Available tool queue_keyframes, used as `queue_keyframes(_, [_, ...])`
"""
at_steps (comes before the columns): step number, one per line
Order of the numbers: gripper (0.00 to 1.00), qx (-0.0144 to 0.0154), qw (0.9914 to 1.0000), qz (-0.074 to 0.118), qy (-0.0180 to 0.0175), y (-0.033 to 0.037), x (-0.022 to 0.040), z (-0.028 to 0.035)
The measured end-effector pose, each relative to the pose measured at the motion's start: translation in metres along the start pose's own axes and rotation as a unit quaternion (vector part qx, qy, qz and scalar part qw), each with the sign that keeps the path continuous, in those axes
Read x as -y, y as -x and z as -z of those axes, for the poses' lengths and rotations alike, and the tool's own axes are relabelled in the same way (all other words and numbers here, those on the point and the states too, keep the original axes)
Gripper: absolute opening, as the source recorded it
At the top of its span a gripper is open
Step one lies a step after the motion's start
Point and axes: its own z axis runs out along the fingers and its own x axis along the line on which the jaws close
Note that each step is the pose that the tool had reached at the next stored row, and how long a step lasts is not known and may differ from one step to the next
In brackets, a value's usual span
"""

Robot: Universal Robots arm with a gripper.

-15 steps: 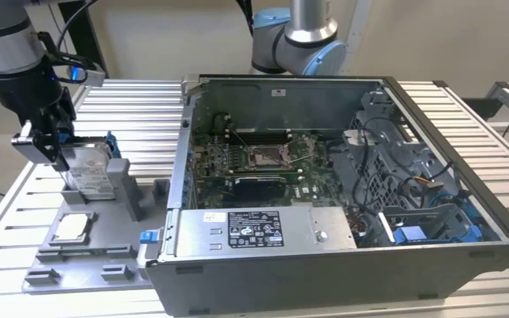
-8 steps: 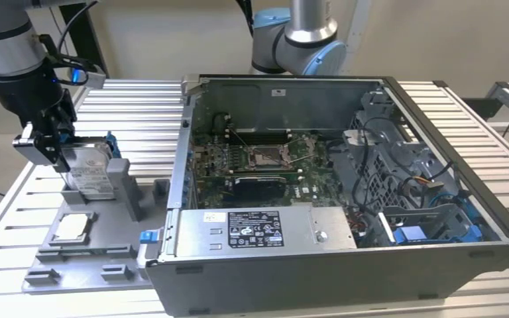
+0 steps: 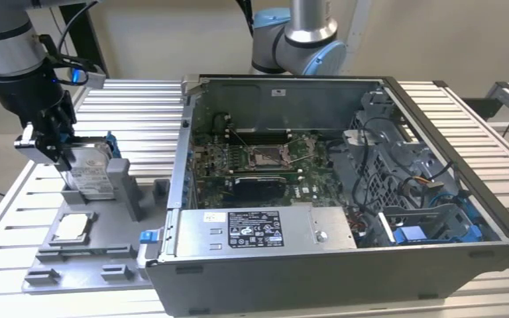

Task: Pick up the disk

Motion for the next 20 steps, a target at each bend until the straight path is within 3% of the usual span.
queue_keyframes(16, [0.0,0.0,1.0,0.0,0.0,0.0,0.0,-0.0001])
queue_keyframes(20, [0.0,0.0,1.0,0.0,0.0016,0.0001,0.0014,-0.0002])
